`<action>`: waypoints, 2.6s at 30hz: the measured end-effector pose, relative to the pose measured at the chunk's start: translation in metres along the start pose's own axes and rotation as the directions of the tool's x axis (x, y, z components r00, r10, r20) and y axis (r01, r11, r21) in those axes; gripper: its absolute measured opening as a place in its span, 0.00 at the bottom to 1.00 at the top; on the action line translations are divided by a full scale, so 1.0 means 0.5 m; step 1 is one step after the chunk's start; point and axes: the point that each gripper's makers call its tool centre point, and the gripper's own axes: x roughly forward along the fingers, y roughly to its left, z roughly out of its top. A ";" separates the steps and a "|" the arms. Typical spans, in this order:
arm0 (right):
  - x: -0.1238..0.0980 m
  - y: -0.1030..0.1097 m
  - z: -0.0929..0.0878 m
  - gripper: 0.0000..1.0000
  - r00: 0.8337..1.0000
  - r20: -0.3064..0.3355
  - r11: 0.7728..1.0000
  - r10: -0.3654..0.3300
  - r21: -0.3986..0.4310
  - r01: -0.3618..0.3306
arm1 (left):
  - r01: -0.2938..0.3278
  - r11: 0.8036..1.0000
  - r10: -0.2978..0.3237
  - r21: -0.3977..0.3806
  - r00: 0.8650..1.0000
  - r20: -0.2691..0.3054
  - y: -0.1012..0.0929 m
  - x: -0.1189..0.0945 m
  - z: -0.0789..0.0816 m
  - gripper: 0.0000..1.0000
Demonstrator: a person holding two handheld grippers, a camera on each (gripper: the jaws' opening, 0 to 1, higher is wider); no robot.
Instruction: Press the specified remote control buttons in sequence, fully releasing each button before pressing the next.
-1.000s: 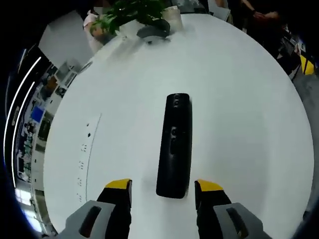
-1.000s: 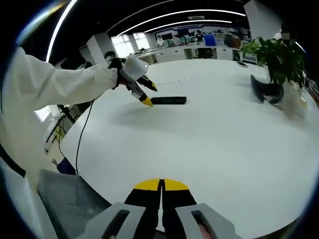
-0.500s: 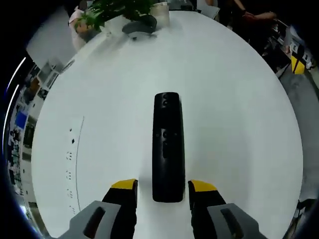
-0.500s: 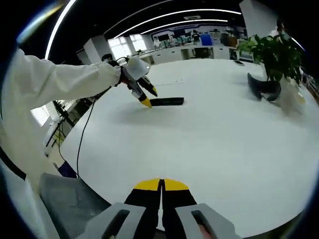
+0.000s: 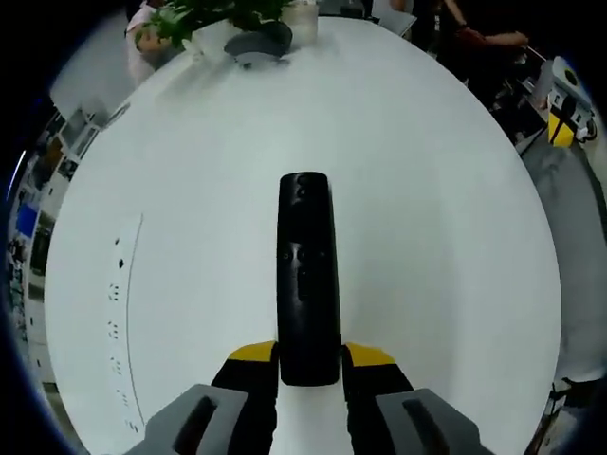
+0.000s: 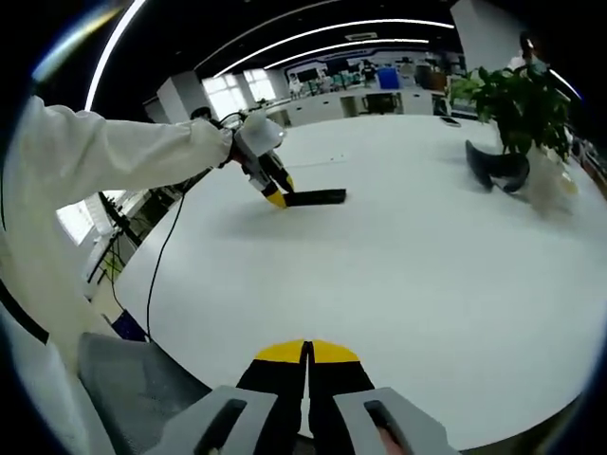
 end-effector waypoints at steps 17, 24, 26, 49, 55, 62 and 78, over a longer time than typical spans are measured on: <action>-0.030 0.014 0.009 0.00 0.999 0.051 1.000 -0.007 0.002 0.007 | -0.041 0.999 0.040 -0.030 0.998 -0.045 -0.046 0.000 0.007 0.23; -0.038 0.021 0.005 0.00 0.998 0.056 1.000 -0.005 -0.004 0.005 | -0.034 0.999 0.033 -0.012 0.996 -0.082 -0.070 0.003 0.009 0.23; -0.042 0.024 0.004 0.00 0.998 0.060 1.000 -0.004 -0.007 0.005 | -0.034 0.999 0.033 -0.009 0.995 -0.091 -0.075 0.004 0.010 0.23; -0.060 0.039 0.001 0.00 0.998 0.065 0.999 0.000 -0.038 0.002 | -0.029 0.999 0.027 -0.017 0.994 -0.103 -0.121 0.010 0.006 0.23; -0.066 0.046 -0.003 0.00 0.998 0.063 0.999 0.004 -0.045 -0.001 | -0.028 1.000 0.026 -0.010 0.993 -0.116 -0.142 0.009 0.006 0.23; -0.073 0.047 0.004 0.00 0.997 0.072 0.998 0.002 -0.062 0.002 | -0.031 0.999 0.029 -0.009 0.993 -0.118 -0.163 0.010 0.006 0.24; -0.080 0.057 0.019 0.00 0.995 0.103 0.998 0.008 -0.069 -0.001 | -0.043 0.997 0.038 -0.065 0.996 -0.086 -0.216 0.006 0.005 0.24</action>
